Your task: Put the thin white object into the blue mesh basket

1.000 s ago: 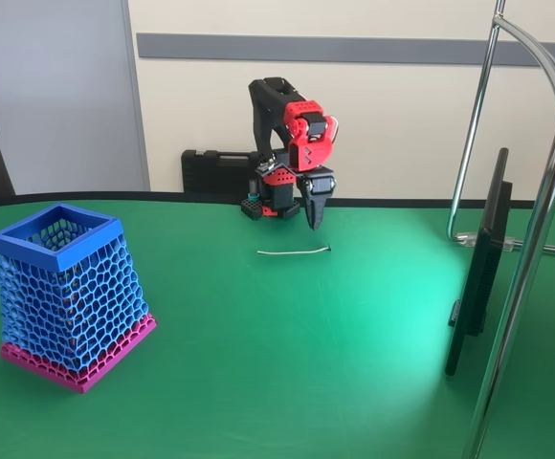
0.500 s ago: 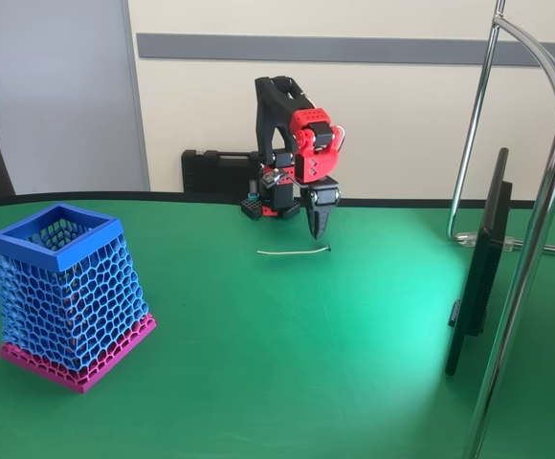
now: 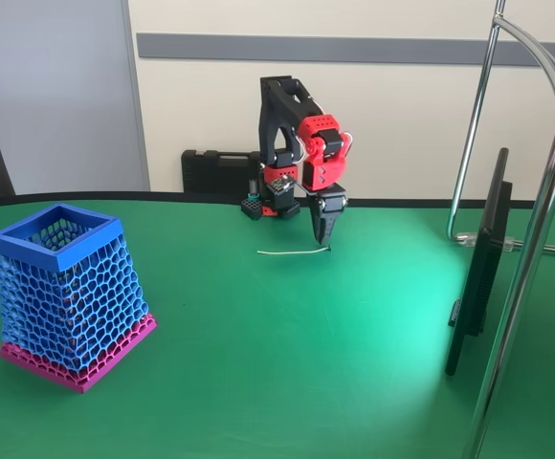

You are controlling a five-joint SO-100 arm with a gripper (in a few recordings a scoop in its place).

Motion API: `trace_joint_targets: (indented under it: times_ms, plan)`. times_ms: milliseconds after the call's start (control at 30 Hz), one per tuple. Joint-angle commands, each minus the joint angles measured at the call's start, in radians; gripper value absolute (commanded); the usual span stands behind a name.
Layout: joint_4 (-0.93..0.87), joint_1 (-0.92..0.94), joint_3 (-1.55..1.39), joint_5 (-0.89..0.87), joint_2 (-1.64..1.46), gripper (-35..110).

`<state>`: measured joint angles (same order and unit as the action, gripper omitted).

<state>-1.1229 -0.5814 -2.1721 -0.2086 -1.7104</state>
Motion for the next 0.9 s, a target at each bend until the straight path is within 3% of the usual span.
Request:
trace_joint_targets:
  times_ms: [0,867]
  plan:
    - [0.009,-0.002,0.037,-0.009,0.009,13]
    - [0.014,-0.031,0.087,-0.003,0.123,13]
